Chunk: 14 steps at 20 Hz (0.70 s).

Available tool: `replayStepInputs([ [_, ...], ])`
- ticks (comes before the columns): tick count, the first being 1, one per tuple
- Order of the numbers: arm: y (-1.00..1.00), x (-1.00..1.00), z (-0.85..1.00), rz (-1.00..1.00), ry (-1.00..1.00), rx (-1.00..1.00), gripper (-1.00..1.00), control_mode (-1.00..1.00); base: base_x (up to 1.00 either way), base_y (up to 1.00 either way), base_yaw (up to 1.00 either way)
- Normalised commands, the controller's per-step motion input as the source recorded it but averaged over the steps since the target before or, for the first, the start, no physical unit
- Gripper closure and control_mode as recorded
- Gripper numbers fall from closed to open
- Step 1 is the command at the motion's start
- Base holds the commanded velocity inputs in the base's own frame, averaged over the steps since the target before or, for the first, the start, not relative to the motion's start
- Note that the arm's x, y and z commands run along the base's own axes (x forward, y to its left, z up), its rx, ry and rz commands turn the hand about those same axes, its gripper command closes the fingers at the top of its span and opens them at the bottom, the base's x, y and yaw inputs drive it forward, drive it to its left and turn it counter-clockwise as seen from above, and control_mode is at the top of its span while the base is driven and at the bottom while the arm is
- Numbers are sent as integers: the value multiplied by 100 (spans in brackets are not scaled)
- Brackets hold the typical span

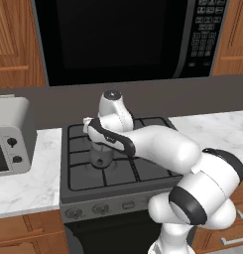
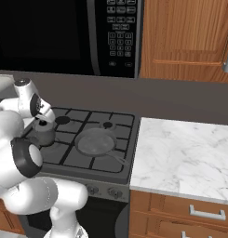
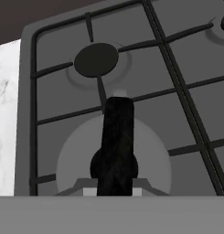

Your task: Pick the kettle from the counter and place it on a stove burner. Then turn the burner on.

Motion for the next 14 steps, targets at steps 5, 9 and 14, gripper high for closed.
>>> replayStepInputs([
  [5, 16, 24, -11, 0, 0, 0, 100, -100, 0, 0, 0],
  [9, 8, 8, -11, 0, 0, 0, 100, -100, 0, 0, 0],
  [14, 0, 0, -7, 0, 0, 0, -100, -100, 0, 0, 0],
])
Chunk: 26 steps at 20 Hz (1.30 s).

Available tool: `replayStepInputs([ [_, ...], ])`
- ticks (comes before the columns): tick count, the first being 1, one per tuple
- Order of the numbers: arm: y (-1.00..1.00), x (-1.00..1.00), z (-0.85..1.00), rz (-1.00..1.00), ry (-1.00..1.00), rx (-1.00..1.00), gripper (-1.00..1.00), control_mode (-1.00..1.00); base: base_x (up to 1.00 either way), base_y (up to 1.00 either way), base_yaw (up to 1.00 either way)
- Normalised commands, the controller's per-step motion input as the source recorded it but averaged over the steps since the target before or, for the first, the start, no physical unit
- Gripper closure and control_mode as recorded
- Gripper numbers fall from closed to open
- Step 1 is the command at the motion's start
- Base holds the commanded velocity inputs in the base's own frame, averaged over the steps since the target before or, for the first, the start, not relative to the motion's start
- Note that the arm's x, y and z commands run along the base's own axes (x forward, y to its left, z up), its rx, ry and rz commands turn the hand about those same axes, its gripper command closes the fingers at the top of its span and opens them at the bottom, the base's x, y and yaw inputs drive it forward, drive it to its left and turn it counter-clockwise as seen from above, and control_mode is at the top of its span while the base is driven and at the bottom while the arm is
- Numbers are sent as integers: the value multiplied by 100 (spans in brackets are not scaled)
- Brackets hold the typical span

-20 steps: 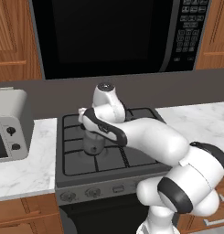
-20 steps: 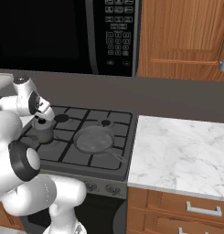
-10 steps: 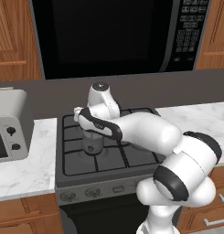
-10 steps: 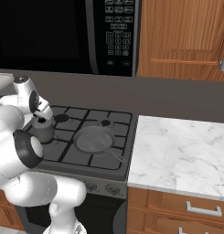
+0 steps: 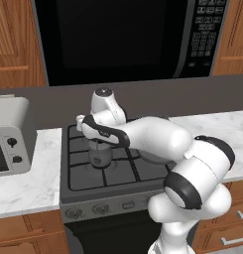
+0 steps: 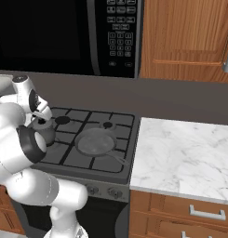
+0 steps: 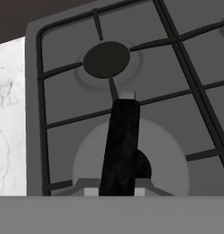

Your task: Pick the kettle from the counter and place it on a stove burner. Then turn the burner on.

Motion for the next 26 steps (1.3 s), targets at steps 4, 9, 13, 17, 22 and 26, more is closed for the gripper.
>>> replayStepInputs([
  [4, 0, 0, -1, 0, 0, 0, -100, -100, 0, 0, 0],
  [9, 0, 0, 0, 0, 0, 0, -100, -100, 0, 0, 0],
  [13, 0, 0, 0, 0, 0, 0, -100, -100, 0, 0, 0],
  [17, 0, -4, 7, 0, -4, 0, -100, -100, 0, 0, 0],
  [22, 0, -10, 18, 0, -8, 0, -100, -100, 0, 0, 0],
  [26, 0, -32, 18, 0, -13, 0, -100, -100, 0, 0, 0],
])
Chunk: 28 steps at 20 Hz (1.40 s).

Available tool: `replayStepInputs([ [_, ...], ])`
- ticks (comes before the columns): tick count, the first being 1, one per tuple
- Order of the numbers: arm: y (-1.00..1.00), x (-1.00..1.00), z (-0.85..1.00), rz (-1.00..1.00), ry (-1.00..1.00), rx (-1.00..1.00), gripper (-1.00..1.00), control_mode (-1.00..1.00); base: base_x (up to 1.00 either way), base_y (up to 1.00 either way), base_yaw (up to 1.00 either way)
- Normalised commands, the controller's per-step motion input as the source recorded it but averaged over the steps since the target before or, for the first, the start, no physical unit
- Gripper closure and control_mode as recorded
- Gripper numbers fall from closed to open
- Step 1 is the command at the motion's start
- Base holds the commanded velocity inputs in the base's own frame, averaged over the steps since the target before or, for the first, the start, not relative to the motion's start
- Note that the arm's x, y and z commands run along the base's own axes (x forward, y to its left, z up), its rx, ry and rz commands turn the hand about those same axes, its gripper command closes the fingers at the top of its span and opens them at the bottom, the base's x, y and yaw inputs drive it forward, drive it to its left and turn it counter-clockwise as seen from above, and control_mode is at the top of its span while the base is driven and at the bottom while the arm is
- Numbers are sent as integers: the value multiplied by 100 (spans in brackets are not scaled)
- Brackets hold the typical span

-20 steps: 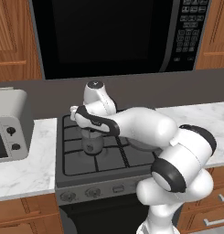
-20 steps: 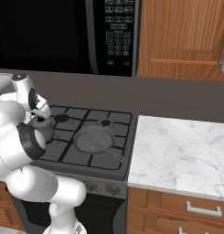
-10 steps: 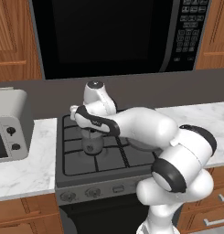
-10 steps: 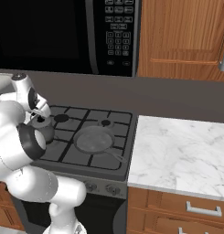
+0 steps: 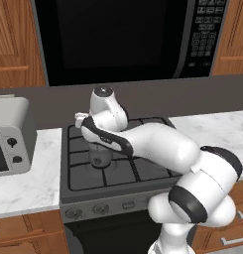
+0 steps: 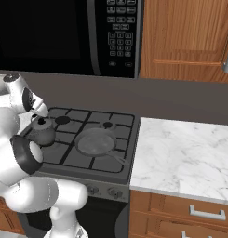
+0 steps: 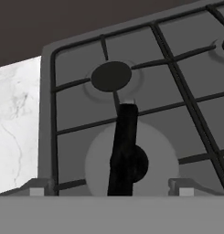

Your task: Pick the kettle from the counter and place it on a stove burner. Then turn the burner on.

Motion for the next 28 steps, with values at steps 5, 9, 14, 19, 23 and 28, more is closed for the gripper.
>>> replayStepInputs([
  [5, 0, -51, 31, 0, -14, 0, -100, -100, 0, 0, 0],
  [9, 0, -80, 8, 0, -9, 0, -100, -100, 0, 0, 0],
  [14, 1, -83, 0, 0, -2, 0, -100, -100, 0, 0, 0],
  [19, 2, -64, 0, 0, 0, 0, -100, -100, 0, 0, 0],
  [23, 5, -54, 0, 0, 0, 0, -100, -100, 0, 0, 0],
  [28, 5, -50, 0, 0, -4, -1, -100, -100, 0, 0, 0],
])
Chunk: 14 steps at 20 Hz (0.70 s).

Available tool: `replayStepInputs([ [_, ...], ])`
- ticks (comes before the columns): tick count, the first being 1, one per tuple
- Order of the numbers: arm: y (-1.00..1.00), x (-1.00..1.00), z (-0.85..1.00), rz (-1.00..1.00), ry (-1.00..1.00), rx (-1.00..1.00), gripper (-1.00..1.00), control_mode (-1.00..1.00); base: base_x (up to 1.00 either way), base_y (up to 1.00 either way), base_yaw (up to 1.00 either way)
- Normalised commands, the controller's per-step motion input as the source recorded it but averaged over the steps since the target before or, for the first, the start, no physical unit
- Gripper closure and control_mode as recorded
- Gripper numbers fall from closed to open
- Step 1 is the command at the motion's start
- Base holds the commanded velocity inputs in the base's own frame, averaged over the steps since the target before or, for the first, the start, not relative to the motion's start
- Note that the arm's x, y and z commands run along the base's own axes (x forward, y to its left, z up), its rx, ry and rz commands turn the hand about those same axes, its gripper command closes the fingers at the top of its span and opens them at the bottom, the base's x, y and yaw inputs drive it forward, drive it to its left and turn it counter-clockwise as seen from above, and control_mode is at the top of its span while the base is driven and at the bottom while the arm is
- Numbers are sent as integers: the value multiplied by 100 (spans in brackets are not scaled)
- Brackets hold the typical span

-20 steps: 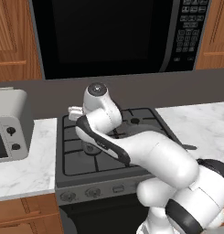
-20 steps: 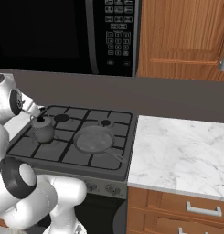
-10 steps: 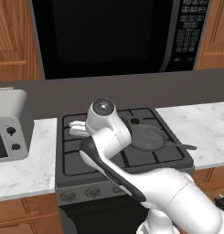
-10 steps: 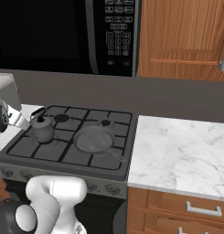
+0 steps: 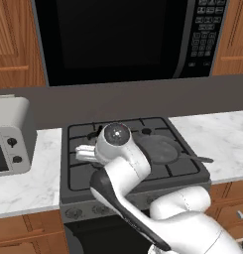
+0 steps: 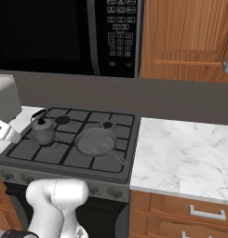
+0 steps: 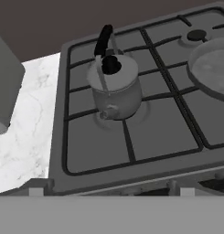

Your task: Pick the kettle from the counter and place it on a stove burner. Then turn the burner on.

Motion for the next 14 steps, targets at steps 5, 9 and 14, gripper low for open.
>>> replayStepInputs([
  [5, 10, -47, -5, 0, -14, -3, -100, -100, 0, 0, 0],
  [9, 13, -32, -22, 2, -22, -4, -100, -100, 0, 0, 0],
  [14, 16, -22, -29, 3, -26, -4, -100, -100, 0, 0, 0],
])
